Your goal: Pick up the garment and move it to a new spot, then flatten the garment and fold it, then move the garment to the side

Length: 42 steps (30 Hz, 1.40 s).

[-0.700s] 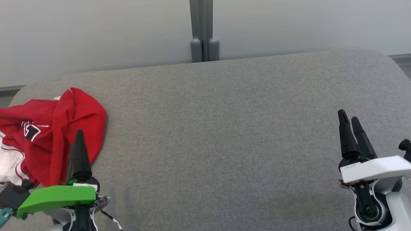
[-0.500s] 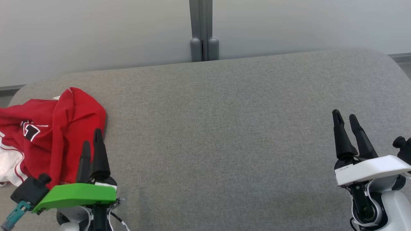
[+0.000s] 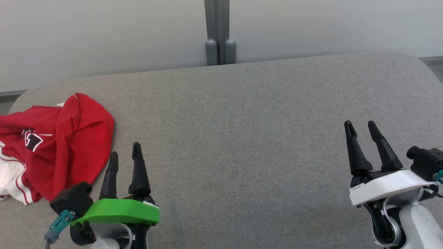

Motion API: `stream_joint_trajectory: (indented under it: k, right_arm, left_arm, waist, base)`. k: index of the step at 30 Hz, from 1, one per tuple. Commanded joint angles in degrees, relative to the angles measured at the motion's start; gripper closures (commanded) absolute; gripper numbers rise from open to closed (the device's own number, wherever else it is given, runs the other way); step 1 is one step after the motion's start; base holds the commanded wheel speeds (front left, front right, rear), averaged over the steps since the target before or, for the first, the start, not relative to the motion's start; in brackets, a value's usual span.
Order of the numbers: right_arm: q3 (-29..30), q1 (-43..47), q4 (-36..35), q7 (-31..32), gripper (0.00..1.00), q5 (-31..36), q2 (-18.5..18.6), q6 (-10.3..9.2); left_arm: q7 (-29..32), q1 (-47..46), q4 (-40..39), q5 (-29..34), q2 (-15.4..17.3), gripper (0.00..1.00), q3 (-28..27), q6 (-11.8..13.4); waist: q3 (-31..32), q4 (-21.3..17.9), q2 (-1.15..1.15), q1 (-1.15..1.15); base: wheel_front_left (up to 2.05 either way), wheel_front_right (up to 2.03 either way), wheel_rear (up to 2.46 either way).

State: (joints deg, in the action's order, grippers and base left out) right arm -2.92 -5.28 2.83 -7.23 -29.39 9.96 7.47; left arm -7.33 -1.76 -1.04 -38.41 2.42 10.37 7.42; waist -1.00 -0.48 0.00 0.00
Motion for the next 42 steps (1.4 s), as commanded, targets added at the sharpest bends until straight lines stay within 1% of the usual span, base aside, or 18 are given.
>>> stream_joint_trajectory:
  k: [1,7,13,19,23,27,42]
  right_arm:
    - [-0.3,-1.0,-0.8,-0.7,0.0,1.8,0.5,0.02]
    - [-1.0,-0.9,-0.8,-1.7,0.0,5.1,0.7,0.02]
    - [-2.4,-0.8,-0.3,-2.5,0.0,5.7,0.9,0.02]
    - [-2.7,-0.4,-0.5,-3.3,0.0,8.7,1.6,0.02]
    - [-2.7,-0.3,0.0,-3.8,0.0,9.3,1.1,0.03]
    - [-2.9,-0.2,0.5,-4.3,0.0,9.8,1.1,0.03]
    - [-4.2,-0.3,0.9,-6.2,0.0,15.4,2.1,0.03]
  left_arm:
    - [-0.6,0.2,-0.4,1.8,0.4,0.0,0.6,0.6]
    - [-1.6,0.3,1.0,7.2,0.4,0.0,2.6,1.7]
    - [-2.4,0.1,2.9,11.8,0.5,0.0,4.2,2.6]
    - [-3.2,0.2,4.6,16.1,0.5,0.0,5.9,3.7]
    - [-3.7,0.2,5.2,18.4,0.5,0.0,6.9,4.5]
    - [-4.2,0.5,4.8,19.3,0.5,0.0,7.3,5.7]
    - [-6.0,0.9,4.0,25.8,0.6,0.0,9.4,7.3]
  waist:
    - [0.0,0.0,0.0,0.0]
    - [-0.1,0.0,0.0,0.0]
    - [-0.2,0.0,0.0,0.0]
    - [-0.1,0.0,0.0,0.0]
    - [-0.1,0.0,0.0,0.0]
    - [-0.1,0.0,0.0,0.0]
    - [-0.2,-0.1,0.0,0.0]
  base:
    - [0.0,0.0,0.0]
    - [0.0,0.0,0.0]
    - [0.0,0.0,0.0]
    - [0.0,0.0,0.0]
    - [0.0,0.0,0.0]
    - [0.0,0.0,0.0]
    - [0.0,0.0,0.0]
